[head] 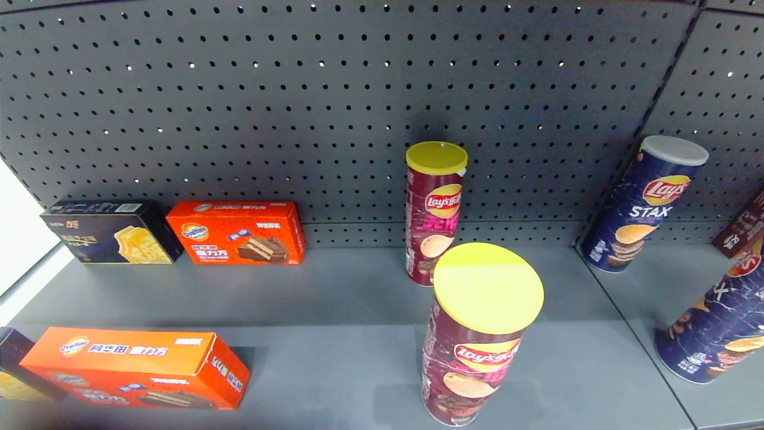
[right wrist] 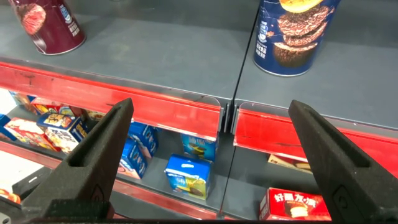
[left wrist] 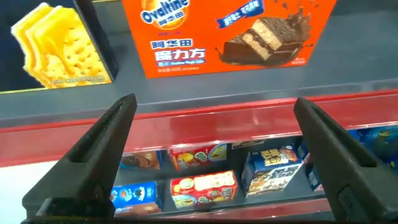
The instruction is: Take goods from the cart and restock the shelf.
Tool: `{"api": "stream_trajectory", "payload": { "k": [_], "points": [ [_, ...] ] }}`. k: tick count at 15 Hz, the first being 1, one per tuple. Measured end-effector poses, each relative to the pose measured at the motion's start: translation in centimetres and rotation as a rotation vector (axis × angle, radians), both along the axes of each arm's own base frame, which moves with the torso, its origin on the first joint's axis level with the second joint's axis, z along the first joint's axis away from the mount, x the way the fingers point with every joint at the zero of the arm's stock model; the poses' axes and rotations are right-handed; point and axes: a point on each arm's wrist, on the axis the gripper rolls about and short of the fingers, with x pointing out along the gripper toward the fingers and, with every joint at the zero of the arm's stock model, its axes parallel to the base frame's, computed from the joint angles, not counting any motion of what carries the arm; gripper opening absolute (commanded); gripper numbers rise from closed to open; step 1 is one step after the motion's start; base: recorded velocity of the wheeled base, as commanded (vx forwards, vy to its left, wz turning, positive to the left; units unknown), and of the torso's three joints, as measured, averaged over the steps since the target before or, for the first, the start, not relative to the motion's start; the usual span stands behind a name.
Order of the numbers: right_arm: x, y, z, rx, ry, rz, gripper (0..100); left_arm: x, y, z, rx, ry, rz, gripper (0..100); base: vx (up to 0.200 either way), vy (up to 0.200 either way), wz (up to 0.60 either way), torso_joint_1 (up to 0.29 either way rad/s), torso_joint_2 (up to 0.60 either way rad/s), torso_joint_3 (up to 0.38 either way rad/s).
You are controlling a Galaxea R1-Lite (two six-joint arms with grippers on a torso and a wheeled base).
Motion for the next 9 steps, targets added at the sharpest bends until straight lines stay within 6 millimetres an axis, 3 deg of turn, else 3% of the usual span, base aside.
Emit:
{"api": "stream_trajectory", "payload": {
  "k": [7, 9],
  "points": [
    [-0.1, 0.0, 0.3, -0.018, -0.016, -0.015, 100, 0.0, 0.0, 0.0, -0.007, 0.001, 0.018, 100, 0.000, 0.000, 0.00, 0.000, 0.00, 0.000],
    [-0.6, -0.2, 3.1, 0.008, -0.081, -0.030, 100, 0.0, 0.0, 0.0, -0.007, 0.003, 0.018, 100, 0.000, 0.000, 0.00, 0.000, 0.00, 0.000]
  ]
}}
